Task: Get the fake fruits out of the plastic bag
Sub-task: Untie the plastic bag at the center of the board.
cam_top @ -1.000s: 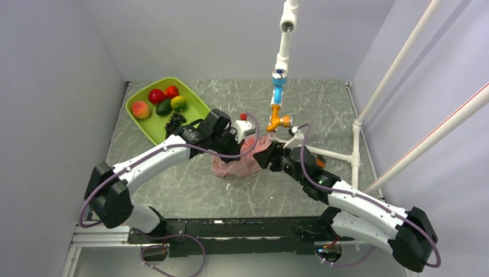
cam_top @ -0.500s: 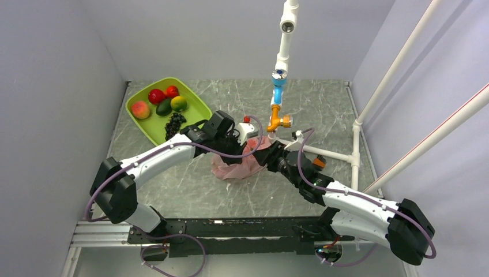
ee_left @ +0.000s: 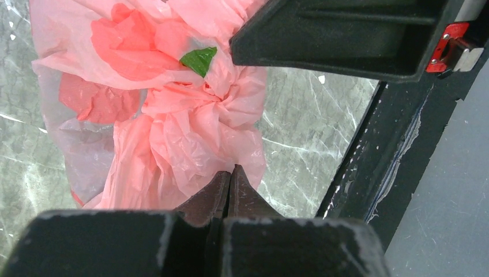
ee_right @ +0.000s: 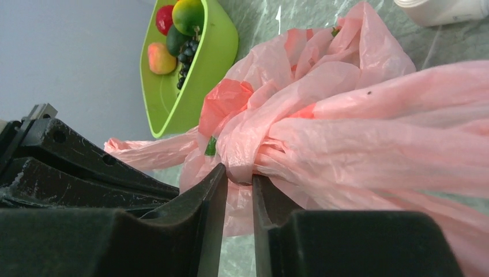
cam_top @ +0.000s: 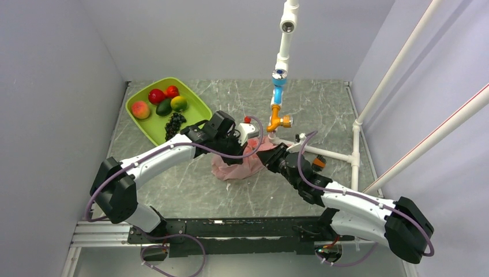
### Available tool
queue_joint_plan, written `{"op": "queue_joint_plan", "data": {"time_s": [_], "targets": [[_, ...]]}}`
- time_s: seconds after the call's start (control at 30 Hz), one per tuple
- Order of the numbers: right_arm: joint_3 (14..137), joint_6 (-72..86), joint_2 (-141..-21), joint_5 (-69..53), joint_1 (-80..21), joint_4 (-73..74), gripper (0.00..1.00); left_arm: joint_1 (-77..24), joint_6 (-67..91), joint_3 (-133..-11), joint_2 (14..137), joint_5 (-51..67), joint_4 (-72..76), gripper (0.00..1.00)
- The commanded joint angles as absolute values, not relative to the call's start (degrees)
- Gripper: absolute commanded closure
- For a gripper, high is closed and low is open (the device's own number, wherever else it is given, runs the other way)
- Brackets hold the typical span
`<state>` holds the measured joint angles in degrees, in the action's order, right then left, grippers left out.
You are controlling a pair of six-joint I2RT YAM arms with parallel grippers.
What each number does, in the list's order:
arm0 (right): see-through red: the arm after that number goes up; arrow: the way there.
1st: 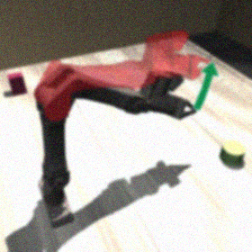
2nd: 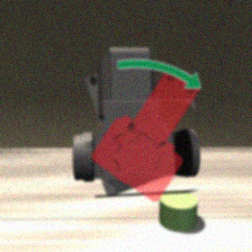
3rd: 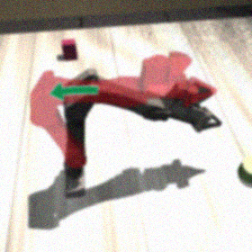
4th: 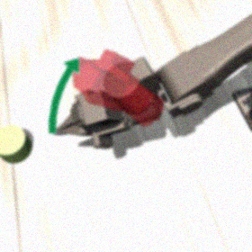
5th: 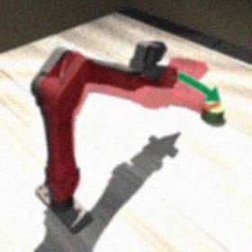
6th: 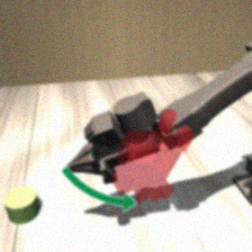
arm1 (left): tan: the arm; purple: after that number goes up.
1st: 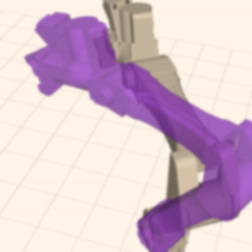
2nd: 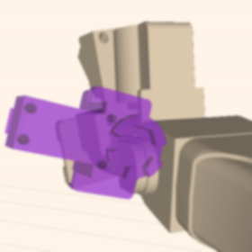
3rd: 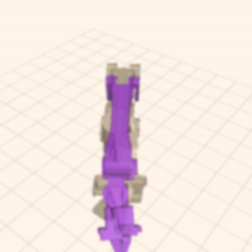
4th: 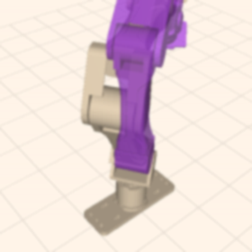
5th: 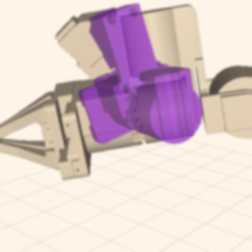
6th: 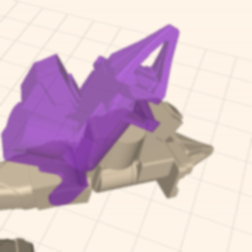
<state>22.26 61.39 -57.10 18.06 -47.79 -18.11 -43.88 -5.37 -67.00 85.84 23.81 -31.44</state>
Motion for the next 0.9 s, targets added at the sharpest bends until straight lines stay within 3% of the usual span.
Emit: {"op": "queue_joint_plan", "data": {"time_s": [0.0, 0.2, 0.33, 0.57, 0.8, 0.87], "targets": [[21.00, 65.81, -54.78, 23.28, -47.92, -18.75, 0.80, -44.24, -6.33, -68.78, 84.67, 23.86, -30.88, 1.00], [20.73, 69.06, -50.71, 26.87, -47.89, -13.23, 1.00, -44.26, -5.38, -68.58, 83.65, 16.58, -31.42, 1.00], [21.05, 72.79, -44.95, 30.50, -47.56, -3.24, 1.00, -43.14, -4.21, -68.12, 81.65, 6.08, -31.67, 1.00], [17.97, 74.08, -31.76, 34.30, -45.37, 9.18, 1.00, -39.67, -4.15, -66.56, 77.76, 6.77, -30.38, 1.00], [15.87, 61.42, -29.60, 18.19, -39.82, 4.10, 1.00, -39.23, -5.45, -65.58, 75.44, 15.12, -29.00, 1.00], [14.87, 58.64, -30.13, 12.24, -38.59, 0.49, 1.00, -39.27, -5.32, -65.59, 75.26, 17.39, -28.53, 0.93]]}}
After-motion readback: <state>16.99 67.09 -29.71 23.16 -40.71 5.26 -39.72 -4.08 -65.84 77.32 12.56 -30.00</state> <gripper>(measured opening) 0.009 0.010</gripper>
